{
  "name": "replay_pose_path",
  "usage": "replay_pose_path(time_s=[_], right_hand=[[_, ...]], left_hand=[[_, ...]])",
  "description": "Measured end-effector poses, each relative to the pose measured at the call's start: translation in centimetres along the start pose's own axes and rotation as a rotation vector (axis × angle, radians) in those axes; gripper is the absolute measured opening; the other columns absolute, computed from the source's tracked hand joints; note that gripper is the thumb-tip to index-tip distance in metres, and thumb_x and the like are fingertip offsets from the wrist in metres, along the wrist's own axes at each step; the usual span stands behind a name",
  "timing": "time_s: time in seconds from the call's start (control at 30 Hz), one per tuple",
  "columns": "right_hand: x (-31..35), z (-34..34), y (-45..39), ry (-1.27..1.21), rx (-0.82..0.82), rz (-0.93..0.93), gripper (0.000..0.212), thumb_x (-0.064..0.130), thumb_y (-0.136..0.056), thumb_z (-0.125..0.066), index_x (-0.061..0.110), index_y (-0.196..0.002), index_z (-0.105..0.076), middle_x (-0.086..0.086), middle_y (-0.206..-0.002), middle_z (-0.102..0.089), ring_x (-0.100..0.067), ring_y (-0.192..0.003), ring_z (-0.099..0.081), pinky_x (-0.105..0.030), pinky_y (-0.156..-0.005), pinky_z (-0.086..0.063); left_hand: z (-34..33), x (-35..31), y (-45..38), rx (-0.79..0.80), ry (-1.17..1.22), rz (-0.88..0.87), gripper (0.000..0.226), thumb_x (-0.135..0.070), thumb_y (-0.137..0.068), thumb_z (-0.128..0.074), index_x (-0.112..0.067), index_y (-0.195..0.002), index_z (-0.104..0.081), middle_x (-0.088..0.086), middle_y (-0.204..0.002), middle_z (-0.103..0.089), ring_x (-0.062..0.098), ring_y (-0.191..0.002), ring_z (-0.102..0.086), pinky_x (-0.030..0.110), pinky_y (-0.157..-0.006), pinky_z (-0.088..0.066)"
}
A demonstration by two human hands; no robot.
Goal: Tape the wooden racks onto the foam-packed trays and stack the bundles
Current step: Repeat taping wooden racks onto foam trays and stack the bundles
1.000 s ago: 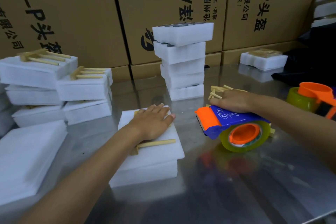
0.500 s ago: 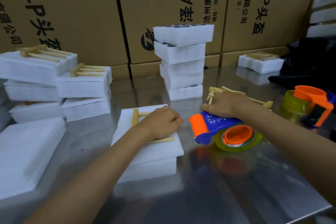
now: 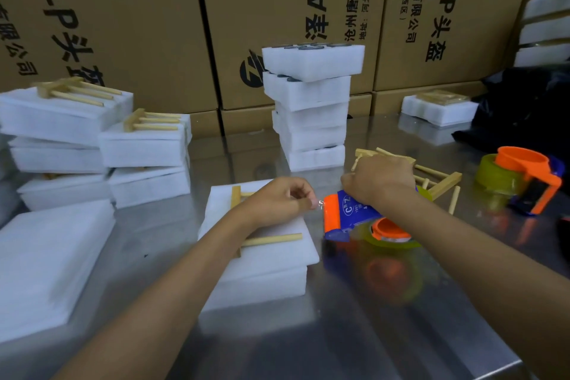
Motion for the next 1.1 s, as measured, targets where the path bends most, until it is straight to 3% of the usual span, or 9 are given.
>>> replay_pose_path(time_s=[0.2, 0.37, 0.47, 0.53, 0.7, 0.77, 0.87, 1.0, 1.1], right_hand=[[-2.5, 0.4, 3.5, -0.047, -0.351, -0.181, 0.045, 0.040, -0.095, -0.037, 0.015, -0.064, -0.057, -0.008, -0.068, -0.064, -0.025, -0.057, -0.046, -0.025, -0.049, -0.023], [-2.0, -1.9, 7.0, -0.090, -0.285, -0.269, 0.051, 0.047, -0.095, -0.034, 0.019, -0.055, -0.048, -0.003, -0.054, -0.051, -0.025, -0.052, -0.050, -0.027, -0.058, -0.043], [-2.0, -2.5, 8.3, -0.107, -0.277, -0.300, 0.049, 0.049, -0.094, -0.034, 0.019, -0.059, -0.051, 0.004, -0.045, -0.031, -0.016, -0.040, -0.029, -0.022, -0.045, -0.019], [-2.0, -2.7, 9.0, -0.130, -0.303, -0.308, 0.051, 0.049, -0.094, -0.036, 0.018, -0.056, -0.048, 0.003, -0.043, -0.035, -0.013, -0.038, -0.030, -0.021, -0.043, -0.020], [-2.1, -2.2, 9.9, -0.243, -0.336, -0.341, 0.049, 0.051, -0.095, -0.041, 0.009, -0.080, -0.060, -0.005, -0.066, -0.056, -0.022, -0.061, -0.053, -0.029, -0.053, -0.037], [-2.0, -1.1, 10.3, -0.297, -0.447, -0.274, 0.041, 0.044, -0.094, -0.049, 0.004, -0.098, -0.058, -0.012, -0.089, -0.059, -0.029, -0.085, -0.054, -0.039, -0.068, -0.043], [-0.1, 0.7, 11.6, -0.431, -0.631, -0.009, 0.021, 0.024, -0.090, -0.058, 0.007, -0.101, -0.055, -0.008, -0.094, -0.052, -0.026, -0.088, -0.047, -0.037, -0.075, -0.040], [3.4, -0.4, 10.3, -1.109, -0.177, 0.099, 0.043, 0.024, -0.097, -0.048, 0.020, -0.140, -0.043, 0.002, -0.139, -0.050, -0.016, -0.127, -0.047, -0.032, -0.099, -0.041], [7.0, -3.0, 9.6, -1.468, 0.308, -0.085, 0.050, 0.034, -0.101, -0.045, 0.021, -0.149, -0.036, 0.006, -0.152, -0.039, -0.018, -0.139, -0.039, -0.031, -0.112, -0.030]], left_hand=[[-0.5, 0.5, -0.6, 0.032, -0.314, 0.041, 0.008, -0.026, -0.089, -0.068, -0.028, -0.081, -0.071, -0.008, -0.119, -0.063, 0.016, -0.123, -0.049, 0.035, -0.111, -0.036], [-0.8, 0.5, -0.8, 0.078, -0.565, 0.191, 0.012, -0.033, -0.083, -0.069, -0.026, -0.092, -0.073, -0.012, -0.163, -0.021, 0.017, -0.153, 0.001, 0.036, -0.123, -0.008], [-1.0, 0.0, -1.0, 0.197, -0.792, 0.299, 0.040, -0.042, -0.085, -0.064, -0.029, -0.123, -0.065, -0.010, -0.166, -0.006, 0.019, -0.153, 0.013, 0.047, -0.123, 0.007], [-1.5, -0.5, -1.1, 0.284, -0.955, 0.376, 0.065, -0.041, -0.092, -0.056, -0.024, -0.152, -0.036, -0.005, -0.167, 0.002, 0.024, -0.152, 0.018, 0.055, -0.120, 0.011], [-3.6, -2.0, -0.6, 0.288, -1.099, 0.457, 0.068, -0.028, -0.095, -0.052, -0.028, -0.157, -0.023, 0.013, -0.166, 0.002, 0.037, -0.151, 0.014, 0.067, -0.114, 0.012], [-3.7, -2.3, -0.4, 0.181, -1.062, 0.397, 0.067, -0.027, -0.093, -0.054, -0.028, -0.154, -0.029, 0.013, -0.166, -0.005, 0.035, -0.153, 0.007, 0.065, -0.116, 0.011], [-1.8, -2.8, 0.8, -0.096, -0.836, 0.182, 0.060, -0.028, -0.093, -0.054, -0.026, -0.150, -0.036, 0.008, -0.161, -0.022, 0.028, -0.152, -0.009, 0.050, -0.122, 0.000], [4.0, -1.6, 3.4, -0.399, -0.488, 0.041, 0.058, -0.027, -0.096, -0.054, -0.021, -0.151, -0.037, 0.004, -0.163, -0.023, 0.020, -0.150, -0.016, 0.032, -0.118, -0.014], [7.6, 3.7, 6.3, -0.523, -0.226, 0.342, 0.069, -0.040, -0.098, -0.053, -0.013, -0.155, -0.026, 0.008, -0.164, -0.019, 0.023, -0.152, -0.015, 0.036, -0.122, -0.015]])
Point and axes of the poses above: each hand's wrist, its own y-axis away from the middle knuckle, its own z-axis out of the back of the hand, x = y × z, the point moved 5 cm from there along -y, towards the middle knuckle
